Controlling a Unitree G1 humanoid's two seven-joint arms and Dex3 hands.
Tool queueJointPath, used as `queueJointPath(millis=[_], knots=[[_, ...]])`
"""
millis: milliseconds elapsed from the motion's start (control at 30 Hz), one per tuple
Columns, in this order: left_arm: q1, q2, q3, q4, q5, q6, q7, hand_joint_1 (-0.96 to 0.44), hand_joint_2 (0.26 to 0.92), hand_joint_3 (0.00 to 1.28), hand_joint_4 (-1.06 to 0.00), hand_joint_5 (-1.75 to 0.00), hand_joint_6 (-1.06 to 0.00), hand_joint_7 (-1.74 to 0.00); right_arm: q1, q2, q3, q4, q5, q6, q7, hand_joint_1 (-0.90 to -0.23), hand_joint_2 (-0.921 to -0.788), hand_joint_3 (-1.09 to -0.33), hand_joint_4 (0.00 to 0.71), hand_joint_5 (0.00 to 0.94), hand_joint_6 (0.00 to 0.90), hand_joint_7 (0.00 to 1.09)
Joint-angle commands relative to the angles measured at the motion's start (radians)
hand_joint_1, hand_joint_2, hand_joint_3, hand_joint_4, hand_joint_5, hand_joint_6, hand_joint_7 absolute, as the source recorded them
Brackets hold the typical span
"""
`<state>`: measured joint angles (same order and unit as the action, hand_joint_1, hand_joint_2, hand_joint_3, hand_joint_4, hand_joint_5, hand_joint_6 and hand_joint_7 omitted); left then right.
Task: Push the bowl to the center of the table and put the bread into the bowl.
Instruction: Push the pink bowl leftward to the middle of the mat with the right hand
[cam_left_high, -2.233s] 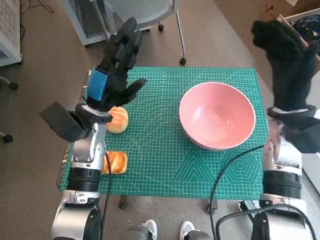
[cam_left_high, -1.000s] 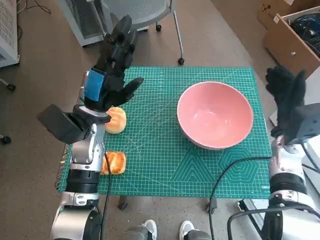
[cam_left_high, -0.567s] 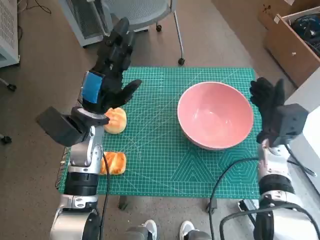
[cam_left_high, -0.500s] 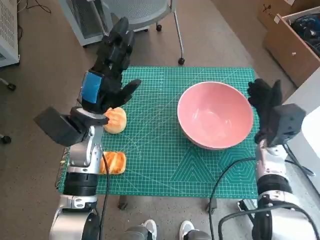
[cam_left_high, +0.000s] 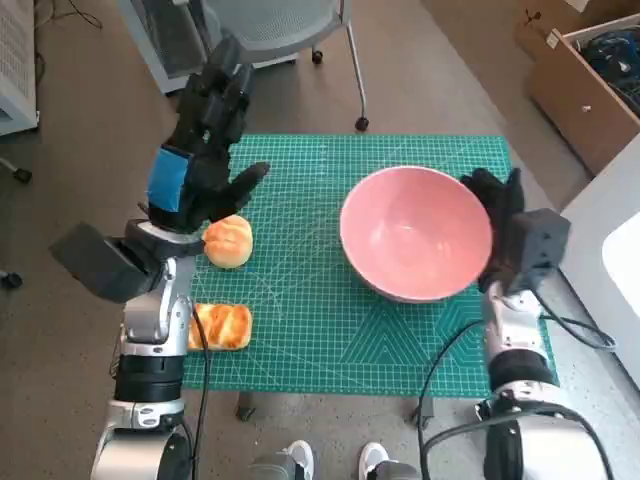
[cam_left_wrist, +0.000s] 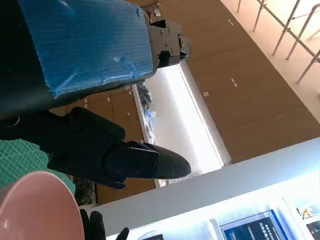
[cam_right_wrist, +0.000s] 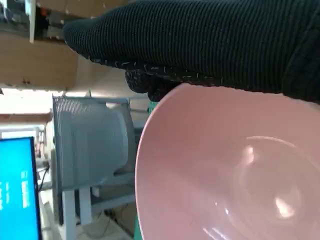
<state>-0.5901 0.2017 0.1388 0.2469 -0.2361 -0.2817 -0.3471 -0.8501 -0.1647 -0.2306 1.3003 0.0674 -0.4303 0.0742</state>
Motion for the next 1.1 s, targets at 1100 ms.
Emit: queueJointPath(millis=[1100], knots=[[0.091,0.013,0.033,-0.087,-0.003,0.027,0.049,-0.65,0.921,0.22,0.00,0.00,0.00,-0.25,-0.093,0.074,0.025,-0.003,-0.031,0.031,0.066,-0.588,-0.921,-0.884,0.186,0.002,0.158,0.23]])
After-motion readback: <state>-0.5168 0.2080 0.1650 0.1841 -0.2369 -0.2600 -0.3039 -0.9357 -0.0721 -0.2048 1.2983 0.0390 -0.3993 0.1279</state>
